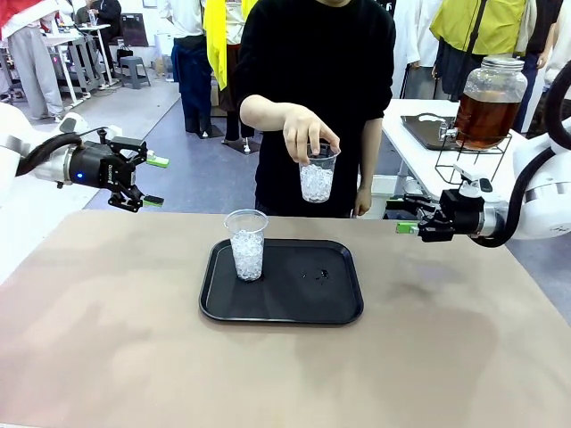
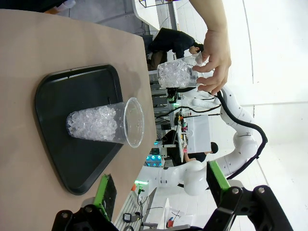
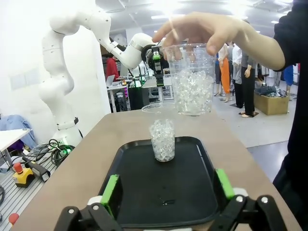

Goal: Pour the drink into the iced cup.
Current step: Pick up the iced cup indicated by the human and present it to them.

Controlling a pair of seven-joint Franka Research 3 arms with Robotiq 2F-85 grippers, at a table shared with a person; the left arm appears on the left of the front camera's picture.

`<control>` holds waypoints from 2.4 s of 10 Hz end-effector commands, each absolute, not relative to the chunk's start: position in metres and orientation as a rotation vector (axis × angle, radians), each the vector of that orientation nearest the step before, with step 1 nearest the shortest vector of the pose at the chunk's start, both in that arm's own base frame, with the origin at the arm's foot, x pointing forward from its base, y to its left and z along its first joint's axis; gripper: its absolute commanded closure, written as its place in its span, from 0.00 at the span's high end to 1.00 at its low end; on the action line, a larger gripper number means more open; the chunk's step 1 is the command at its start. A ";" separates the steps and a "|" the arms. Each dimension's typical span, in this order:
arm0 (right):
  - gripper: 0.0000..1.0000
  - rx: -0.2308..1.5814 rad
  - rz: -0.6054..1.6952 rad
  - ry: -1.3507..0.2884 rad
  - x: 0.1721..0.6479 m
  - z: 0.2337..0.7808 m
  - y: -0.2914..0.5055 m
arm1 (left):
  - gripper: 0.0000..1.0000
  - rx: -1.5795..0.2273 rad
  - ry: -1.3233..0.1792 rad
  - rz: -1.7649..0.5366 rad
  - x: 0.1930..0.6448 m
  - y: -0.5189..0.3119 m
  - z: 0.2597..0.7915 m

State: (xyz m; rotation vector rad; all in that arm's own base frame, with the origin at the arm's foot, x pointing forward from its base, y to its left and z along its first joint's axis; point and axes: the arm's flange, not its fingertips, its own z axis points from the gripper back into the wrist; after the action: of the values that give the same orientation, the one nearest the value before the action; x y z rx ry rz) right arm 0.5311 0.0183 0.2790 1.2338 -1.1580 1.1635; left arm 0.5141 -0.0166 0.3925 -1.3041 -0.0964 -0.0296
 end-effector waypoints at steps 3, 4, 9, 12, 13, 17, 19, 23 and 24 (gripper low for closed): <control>1.00 1.239 1.167 -1.165 0.531 0.282 0.018 | 1.00 -1.304 -0.099 -0.031 0.514 -0.016 0.394; 1.00 1.239 1.167 -1.165 0.531 0.282 0.018 | 1.00 -1.304 -0.099 -0.031 0.514 -0.016 0.394; 1.00 1.239 1.167 -1.165 0.531 0.282 0.018 | 1.00 -1.304 -0.099 -0.031 0.514 -0.016 0.394; 1.00 1.239 1.167 -1.165 0.531 0.282 0.018 | 1.00 -1.304 -0.099 -0.031 0.514 -0.016 0.394; 1.00 1.239 1.167 -1.165 0.531 0.282 0.018 | 1.00 -1.304 -0.099 -0.031 0.514 -0.016 0.394; 1.00 1.239 1.167 -1.165 0.531 0.282 0.018 | 1.00 -1.304 -0.099 -0.031 0.514 -0.016 0.394; 1.00 1.239 1.167 -1.165 0.531 0.282 0.018 | 1.00 -1.304 -0.099 -0.031 0.514 -0.016 0.394; 1.00 1.239 1.167 -1.165 0.531 0.282 0.018 | 1.00 -1.304 -0.099 -0.031 0.514 -0.016 0.394; 1.00 1.239 1.167 -1.165 0.531 0.282 0.018 | 1.00 -1.304 -0.099 -0.031 0.514 -0.016 0.394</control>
State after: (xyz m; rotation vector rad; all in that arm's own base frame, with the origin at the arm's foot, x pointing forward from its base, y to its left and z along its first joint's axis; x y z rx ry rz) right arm 0.5309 0.0184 0.2791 1.2361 -1.1585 1.1635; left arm 0.5141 -0.0166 0.3925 -1.3041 -0.0964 -0.0296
